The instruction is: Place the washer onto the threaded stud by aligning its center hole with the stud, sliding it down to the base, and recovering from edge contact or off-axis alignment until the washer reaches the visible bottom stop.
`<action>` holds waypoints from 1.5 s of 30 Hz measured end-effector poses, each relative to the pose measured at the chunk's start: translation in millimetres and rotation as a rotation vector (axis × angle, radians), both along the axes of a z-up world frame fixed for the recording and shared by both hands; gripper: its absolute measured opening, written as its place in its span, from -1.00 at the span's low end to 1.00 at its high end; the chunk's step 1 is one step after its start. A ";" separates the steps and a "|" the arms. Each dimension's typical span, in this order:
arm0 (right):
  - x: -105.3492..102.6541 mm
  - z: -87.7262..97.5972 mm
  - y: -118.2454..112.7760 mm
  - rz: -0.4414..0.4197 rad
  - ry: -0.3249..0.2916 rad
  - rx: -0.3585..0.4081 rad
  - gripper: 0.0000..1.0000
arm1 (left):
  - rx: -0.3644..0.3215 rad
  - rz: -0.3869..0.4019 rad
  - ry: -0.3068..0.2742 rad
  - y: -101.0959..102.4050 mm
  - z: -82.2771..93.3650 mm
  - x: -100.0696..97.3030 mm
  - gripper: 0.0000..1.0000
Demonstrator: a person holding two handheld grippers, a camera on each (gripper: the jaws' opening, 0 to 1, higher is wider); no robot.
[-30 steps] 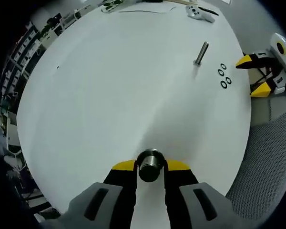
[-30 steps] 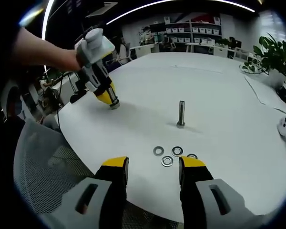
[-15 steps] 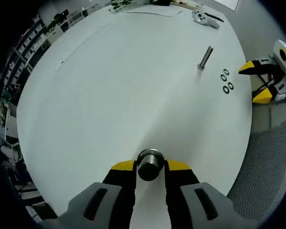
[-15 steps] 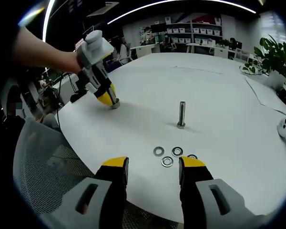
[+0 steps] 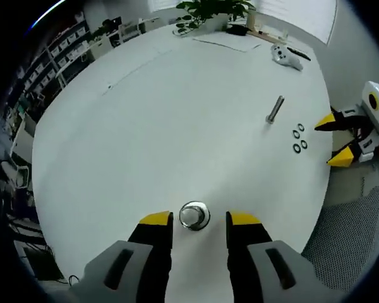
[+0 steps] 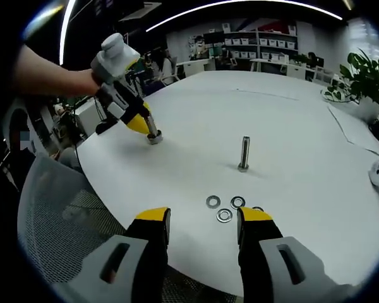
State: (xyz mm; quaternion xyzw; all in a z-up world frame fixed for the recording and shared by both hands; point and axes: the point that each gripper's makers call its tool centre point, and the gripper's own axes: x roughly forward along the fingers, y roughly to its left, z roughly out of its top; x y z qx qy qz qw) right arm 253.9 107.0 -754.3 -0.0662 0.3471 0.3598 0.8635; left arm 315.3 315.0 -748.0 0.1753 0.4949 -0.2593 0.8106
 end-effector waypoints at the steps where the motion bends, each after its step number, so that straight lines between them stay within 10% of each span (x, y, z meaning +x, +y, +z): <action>1: -0.1 0.1 0.1 0.000 0.000 0.001 -0.10 | -0.003 0.009 -0.019 1.3 2.8 -1.8 -0.35; 30: 3.4 2.8 -8.5 -0.031 0.014 0.008 -0.08 | -0.237 0.257 -0.231 8.3 37.0 -78.3 -0.36; 45: 3.7 -0.3 -11.2 -0.041 0.023 -0.004 -0.08 | -0.288 0.321 -0.240 22.8 26.8 -107.4 -0.37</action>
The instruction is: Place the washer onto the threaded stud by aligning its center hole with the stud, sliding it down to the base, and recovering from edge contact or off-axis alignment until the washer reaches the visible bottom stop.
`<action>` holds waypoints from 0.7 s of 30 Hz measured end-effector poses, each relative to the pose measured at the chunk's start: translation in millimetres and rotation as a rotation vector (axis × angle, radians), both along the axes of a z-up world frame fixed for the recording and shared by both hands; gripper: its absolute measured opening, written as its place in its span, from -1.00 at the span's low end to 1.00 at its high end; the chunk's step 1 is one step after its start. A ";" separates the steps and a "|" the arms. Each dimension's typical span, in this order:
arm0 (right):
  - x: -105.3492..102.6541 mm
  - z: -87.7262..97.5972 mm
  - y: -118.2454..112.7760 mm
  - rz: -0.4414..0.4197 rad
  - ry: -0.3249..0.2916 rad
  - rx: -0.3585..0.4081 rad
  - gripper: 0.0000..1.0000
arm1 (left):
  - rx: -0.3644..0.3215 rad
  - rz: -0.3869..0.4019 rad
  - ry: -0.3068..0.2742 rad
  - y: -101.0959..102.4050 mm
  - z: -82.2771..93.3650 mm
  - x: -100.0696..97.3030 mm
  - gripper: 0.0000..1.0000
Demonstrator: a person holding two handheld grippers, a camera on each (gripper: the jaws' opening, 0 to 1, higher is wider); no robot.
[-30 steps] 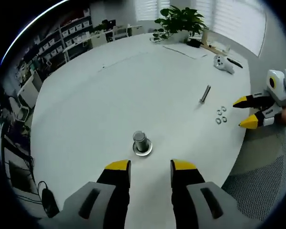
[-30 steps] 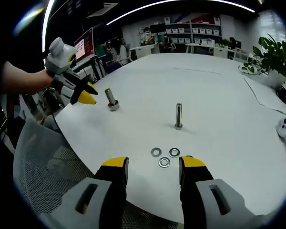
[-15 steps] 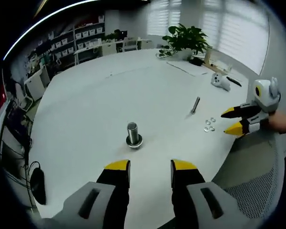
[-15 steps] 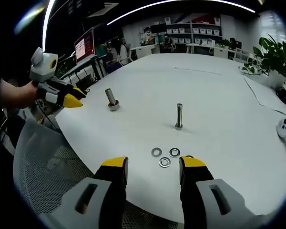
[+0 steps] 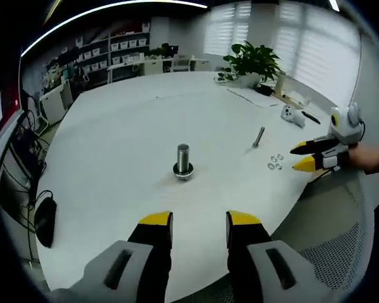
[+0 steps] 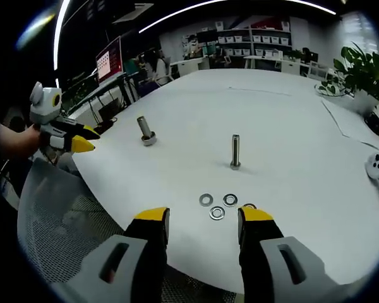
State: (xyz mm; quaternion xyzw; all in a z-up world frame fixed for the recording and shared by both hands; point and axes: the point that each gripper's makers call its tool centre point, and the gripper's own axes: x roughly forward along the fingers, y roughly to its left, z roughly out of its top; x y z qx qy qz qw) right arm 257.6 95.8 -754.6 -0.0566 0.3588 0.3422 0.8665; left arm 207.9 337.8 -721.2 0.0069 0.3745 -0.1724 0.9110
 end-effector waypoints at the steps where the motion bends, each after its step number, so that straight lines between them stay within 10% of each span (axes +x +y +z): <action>1: -0.1 -0.2 -0.4 -0.003 0.003 -0.001 -0.08 | 0.001 -0.002 -0.002 1.2 -0.6 -1.4 -0.37; 21: -4.6 -12.7 -5.9 0.017 0.038 -0.097 -0.04 | 0.001 -0.086 -0.039 2.2 -9.7 -17.6 -0.37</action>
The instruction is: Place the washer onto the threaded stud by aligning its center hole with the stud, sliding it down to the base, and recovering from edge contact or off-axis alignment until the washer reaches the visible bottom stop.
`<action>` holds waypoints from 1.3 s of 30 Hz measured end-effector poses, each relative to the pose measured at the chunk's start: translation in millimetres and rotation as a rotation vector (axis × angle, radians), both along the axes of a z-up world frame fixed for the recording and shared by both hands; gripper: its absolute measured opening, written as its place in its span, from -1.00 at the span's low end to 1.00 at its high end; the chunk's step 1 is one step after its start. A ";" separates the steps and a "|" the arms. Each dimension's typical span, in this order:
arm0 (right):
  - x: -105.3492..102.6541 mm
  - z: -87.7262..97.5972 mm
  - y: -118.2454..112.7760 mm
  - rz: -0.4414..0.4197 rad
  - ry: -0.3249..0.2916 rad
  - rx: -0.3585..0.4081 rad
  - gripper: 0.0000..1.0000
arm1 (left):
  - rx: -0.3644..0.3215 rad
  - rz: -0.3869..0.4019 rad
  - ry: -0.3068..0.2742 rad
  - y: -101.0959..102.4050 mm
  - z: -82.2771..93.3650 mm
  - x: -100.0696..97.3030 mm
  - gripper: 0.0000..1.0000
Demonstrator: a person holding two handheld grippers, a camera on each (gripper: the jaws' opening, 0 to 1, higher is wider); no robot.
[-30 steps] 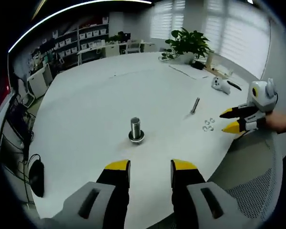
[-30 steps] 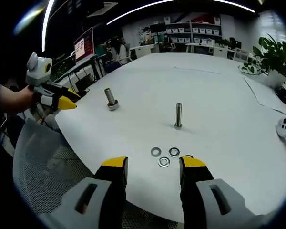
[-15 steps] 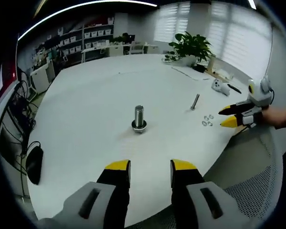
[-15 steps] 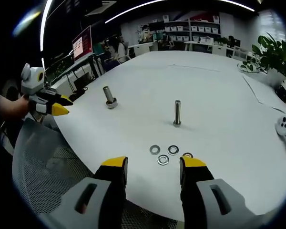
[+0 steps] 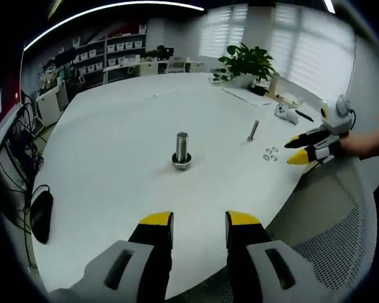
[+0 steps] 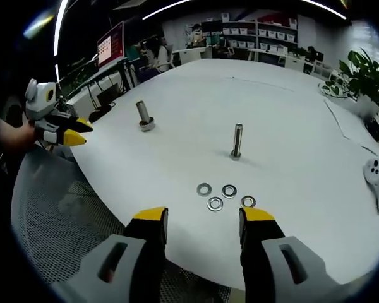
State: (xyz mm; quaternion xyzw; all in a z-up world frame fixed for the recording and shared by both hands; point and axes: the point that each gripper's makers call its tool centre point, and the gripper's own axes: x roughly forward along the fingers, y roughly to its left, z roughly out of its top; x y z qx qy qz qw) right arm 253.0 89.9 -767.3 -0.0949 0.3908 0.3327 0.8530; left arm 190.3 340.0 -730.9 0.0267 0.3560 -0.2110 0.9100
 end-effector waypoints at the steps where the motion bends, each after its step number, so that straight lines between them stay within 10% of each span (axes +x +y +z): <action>1: 0.3 -1.4 -1.1 -0.004 0.004 -0.005 -0.04 | -0.005 -0.015 0.014 -2.8 -3.1 -2.1 -0.37; 39: 2.1 -7.6 -16.6 -0.082 0.010 -0.082 0.03 | -0.059 -0.147 -0.003 -22.9 -5.5 -13.7 -0.45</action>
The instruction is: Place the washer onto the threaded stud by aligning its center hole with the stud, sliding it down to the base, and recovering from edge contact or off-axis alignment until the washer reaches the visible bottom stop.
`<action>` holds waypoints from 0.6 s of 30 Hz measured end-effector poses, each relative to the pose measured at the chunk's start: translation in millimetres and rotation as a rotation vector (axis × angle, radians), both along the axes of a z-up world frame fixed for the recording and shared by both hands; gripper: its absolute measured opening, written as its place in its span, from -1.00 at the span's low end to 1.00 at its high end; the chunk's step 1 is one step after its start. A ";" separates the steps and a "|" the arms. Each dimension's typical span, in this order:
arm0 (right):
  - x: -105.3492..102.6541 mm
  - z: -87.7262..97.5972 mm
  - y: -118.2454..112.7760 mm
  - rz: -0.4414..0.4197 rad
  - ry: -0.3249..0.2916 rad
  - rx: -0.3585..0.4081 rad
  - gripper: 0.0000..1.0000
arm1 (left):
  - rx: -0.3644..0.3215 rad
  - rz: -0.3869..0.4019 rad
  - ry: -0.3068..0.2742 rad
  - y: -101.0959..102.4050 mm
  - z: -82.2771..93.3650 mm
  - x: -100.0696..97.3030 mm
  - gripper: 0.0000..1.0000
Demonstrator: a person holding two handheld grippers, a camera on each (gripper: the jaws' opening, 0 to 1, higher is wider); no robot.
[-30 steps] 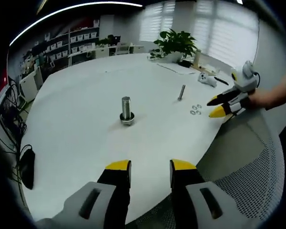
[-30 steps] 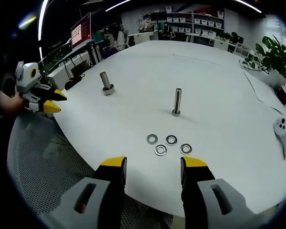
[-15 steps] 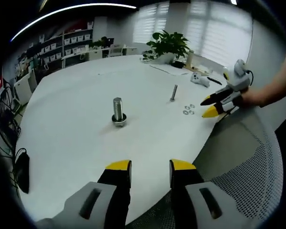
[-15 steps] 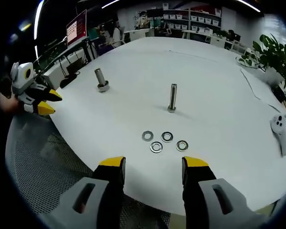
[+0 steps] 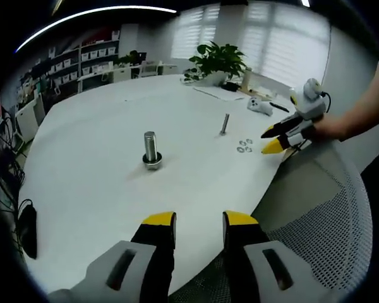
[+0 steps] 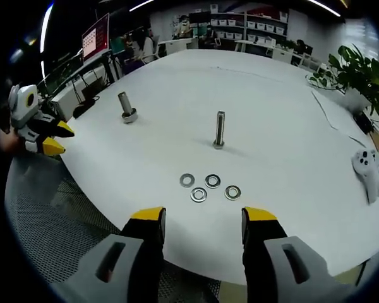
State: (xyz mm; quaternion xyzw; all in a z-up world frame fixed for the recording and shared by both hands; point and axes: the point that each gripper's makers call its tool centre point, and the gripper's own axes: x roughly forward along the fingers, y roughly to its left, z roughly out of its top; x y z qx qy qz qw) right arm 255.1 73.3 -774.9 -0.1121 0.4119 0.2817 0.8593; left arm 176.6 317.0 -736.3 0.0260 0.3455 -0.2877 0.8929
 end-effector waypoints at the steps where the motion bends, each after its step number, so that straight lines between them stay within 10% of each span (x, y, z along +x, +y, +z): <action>1: -0.5 -0.3 0.1 0.000 0.004 0.001 0.03 | 0.002 -0.005 0.003 -0.9 -0.4 -0.8 -0.44; 18: -2.9 -2.1 1.7 0.026 0.021 -0.014 0.05 | 0.014 -0.005 0.025 -0.6 -4.0 -2.1 -0.45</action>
